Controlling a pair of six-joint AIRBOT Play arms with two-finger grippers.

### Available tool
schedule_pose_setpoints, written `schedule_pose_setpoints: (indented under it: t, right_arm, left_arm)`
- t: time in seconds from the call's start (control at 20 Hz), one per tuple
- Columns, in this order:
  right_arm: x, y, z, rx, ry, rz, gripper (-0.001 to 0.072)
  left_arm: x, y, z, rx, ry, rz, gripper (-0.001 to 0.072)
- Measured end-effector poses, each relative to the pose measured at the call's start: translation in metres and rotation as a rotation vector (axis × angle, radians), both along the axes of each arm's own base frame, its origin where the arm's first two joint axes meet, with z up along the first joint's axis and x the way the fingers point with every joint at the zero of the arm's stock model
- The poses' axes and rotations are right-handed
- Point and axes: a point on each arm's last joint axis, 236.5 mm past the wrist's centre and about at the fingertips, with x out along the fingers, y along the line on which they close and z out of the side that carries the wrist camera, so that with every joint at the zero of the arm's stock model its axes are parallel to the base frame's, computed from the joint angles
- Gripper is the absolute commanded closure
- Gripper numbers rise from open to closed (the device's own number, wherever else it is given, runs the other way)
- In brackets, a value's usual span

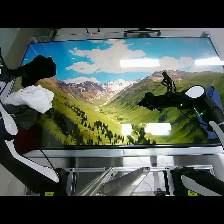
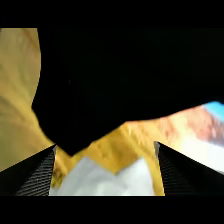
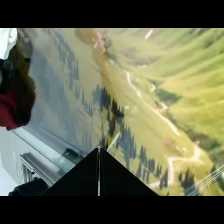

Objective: Fold the shirts.

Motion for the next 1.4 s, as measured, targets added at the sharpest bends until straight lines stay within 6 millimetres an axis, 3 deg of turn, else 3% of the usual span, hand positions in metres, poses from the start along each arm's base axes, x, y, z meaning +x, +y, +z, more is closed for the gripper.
schedule_pose_setpoints:
  t: [0.1, 0.35, 0.4, 0.45, 0.5, 0.6, 0.7, 0.8, 0.9, 1.05, 1.15, 1.25, 1.3, 1.4]
  right_arm:
    - [0.000, 0.000, 0.001, 0.004, 0.000, -0.001, 0.0690]
    - [0.001, 0.002, 0.003, 0.014, 0.001, -0.004, 0.0690]
    - [0.001, 0.002, 0.003, 0.015, 0.001, -0.005, 0.0690]
    - [0.001, 0.002, 0.003, 0.015, 0.001, -0.005, 0.0690]
    - [0.001, 0.002, 0.003, 0.015, 0.000, -0.006, 0.0690]
    - [0.002, 0.002, 0.003, 0.015, -0.007, -0.004, 0.0690]
    - [0.002, 0.002, 0.003, 0.014, -0.013, 0.000, 0.0690]
    - [0.002, 0.002, 0.003, 0.012, -0.016, 0.001, 0.0690]
    - [0.002, 0.002, 0.003, 0.012, -0.020, 0.002, 0.0690]
    - [0.003, 0.002, 0.003, 0.011, -0.020, 0.003, 0.0690]
    - [0.003, 0.002, 0.001, 0.010, -0.017, 0.003, 0.0690]
    - [0.003, 0.002, -0.002, 0.009, -0.008, 0.006, 0.0690]
    - [0.002, 0.002, -0.003, 0.010, -0.001, 0.010, 0.0690]
    - [-0.001, 0.003, -0.007, 0.008, 0.015, 0.020, 0.0690]
  left_arm:
    - [0.026, -0.009, -0.009, 0.039, -0.059, -0.039, -0.0002]
    - [0.060, -0.016, -0.086, 0.068, -0.066, -0.075, 0.0019]
    - [0.061, -0.016, -0.101, 0.067, -0.059, -0.076, 0.0113]
    - [0.062, -0.016, -0.113, 0.065, -0.051, -0.076, 0.0393]
    - [0.063, -0.015, -0.121, 0.065, -0.046, -0.077, 0.0584]
    - [0.064, -0.017, -0.132, 0.065, -0.038, -0.081, 0.0677]
    - [0.065, -0.021, -0.131, 0.065, -0.039, -0.088, 0.0678]
    - [0.067, -0.026, -0.112, 0.070, -0.053, -0.096, 0.0678]
    - [0.069, -0.031, -0.076, 0.079, -0.095, -0.102, 0.0678]
    - [0.068, -0.055, 0.003, 0.059, -0.184, -0.124, 0.0678]
    - [0.061, -0.086, 0.059, 0.016, -0.245, -0.161, 0.0678]
    - [0.051, -0.116, 0.102, 0.008, -0.280, -0.213, 0.0678]
    - [0.044, -0.128, 0.113, 0.011, -0.281, -0.235, 0.0678]
    - [0.035, -0.137, 0.115, 0.020, -0.260, -0.256, 0.0673]
